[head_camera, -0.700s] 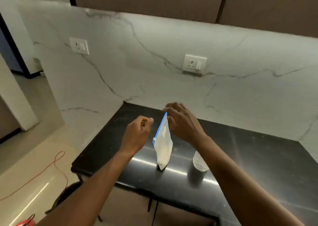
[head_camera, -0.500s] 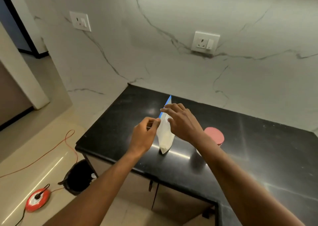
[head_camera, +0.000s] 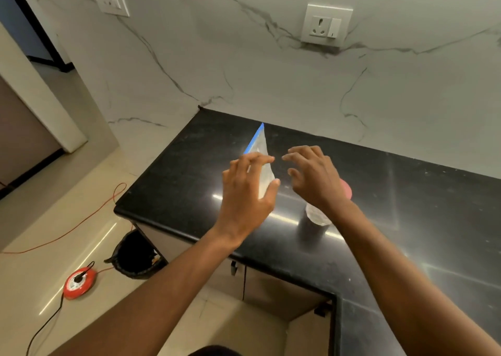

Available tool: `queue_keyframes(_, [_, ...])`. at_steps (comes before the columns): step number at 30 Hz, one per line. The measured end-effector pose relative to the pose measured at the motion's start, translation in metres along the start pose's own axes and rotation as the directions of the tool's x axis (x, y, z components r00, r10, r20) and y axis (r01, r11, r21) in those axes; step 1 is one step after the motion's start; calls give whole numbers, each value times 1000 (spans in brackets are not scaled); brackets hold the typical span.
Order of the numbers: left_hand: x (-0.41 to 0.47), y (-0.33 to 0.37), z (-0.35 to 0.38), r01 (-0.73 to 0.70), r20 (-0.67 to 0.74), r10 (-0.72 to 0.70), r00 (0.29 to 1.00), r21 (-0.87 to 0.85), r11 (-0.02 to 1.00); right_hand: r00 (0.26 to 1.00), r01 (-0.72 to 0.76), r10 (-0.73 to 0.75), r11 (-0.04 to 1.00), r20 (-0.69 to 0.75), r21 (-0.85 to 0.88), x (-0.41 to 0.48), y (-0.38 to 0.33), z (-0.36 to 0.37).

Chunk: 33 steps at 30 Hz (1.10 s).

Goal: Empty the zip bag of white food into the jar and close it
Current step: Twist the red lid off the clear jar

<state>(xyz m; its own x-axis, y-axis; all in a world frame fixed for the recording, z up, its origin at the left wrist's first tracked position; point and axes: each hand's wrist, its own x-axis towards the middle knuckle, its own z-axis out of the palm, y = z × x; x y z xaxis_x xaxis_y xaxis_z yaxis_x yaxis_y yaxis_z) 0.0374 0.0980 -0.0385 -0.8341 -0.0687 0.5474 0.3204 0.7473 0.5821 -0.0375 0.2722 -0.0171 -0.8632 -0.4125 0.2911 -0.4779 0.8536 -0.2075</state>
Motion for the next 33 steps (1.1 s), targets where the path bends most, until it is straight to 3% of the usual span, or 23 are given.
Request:
queue_keyframes(5, [9, 15, 59, 123, 269, -92, 959, -102, 987, 946, -224, 247, 967, 209, -124, -11, 38, -5])
queue_keyframes(8, [9, 6, 100, 252, 492, -194, 849, -53, 966, 861, -337, 389, 919, 329, -206, -16, 55, 2])
queue_keyframes(12, [12, -3, 150, 303, 686, -216, 695, -7, 953, 818, -438, 464, 885, 339, -155, -11, 67, 13])
queue_keyframes(17, [11, -32, 163, 374, 673, -125, 729, -238, 896, 814, -520, 514, 853, 271, -55, 0, 49, 20])
queue_keyframes(19, [12, -46, 157, 333, 656, -92, 749, -252, 909, 821, -500, 495, 864, 284, -58, 3, 39, 23])
queue_keyframes(22, [20, -62, 154, 212, 667, -36, 744, -184, 960, 834, -437, 441, 895, 331, -91, 8, 31, 21])
queue_keyframes(28, [25, -69, 151, 221, 641, 27, 767, -303, 927, 825, -350, 351, 933, 443, -88, 12, 35, 8])
queue_keyframes(33, [31, -70, 147, 176, 677, 117, 727, -349, 921, 748, -225, 205, 973, 631, -49, 16, 38, -6])
